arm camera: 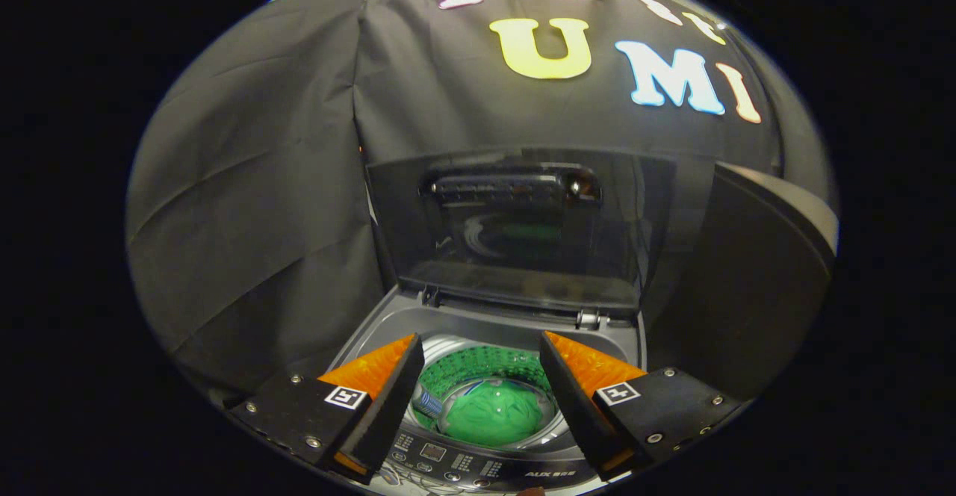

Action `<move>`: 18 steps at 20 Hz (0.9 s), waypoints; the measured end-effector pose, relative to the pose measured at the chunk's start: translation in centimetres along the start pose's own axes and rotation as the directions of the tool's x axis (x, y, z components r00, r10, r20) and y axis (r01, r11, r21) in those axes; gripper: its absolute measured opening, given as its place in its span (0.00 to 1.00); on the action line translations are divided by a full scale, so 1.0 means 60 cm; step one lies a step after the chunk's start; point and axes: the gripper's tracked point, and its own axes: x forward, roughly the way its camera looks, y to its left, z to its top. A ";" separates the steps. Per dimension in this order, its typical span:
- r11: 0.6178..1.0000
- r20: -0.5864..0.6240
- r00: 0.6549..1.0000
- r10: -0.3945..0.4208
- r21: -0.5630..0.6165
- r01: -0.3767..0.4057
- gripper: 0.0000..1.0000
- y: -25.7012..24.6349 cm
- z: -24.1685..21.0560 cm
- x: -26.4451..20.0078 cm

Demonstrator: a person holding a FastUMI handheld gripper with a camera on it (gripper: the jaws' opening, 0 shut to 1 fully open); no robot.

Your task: Put the clothes into the washing machine and then close the washing machine lid.

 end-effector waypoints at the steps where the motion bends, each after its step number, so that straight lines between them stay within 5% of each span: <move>1: 1.000 0.029 1.000 0.000 -0.007 0.000 0.96 0.004 0.017 -0.006; 10: 0.999 0.259 0.966 -0.024 -0.025 0.031 0.96 -0.004 0.181 -0.025; 18: 0.998 0.294 0.954 -0.059 -0.002 0.063 0.96 -0.007 0.272 0.017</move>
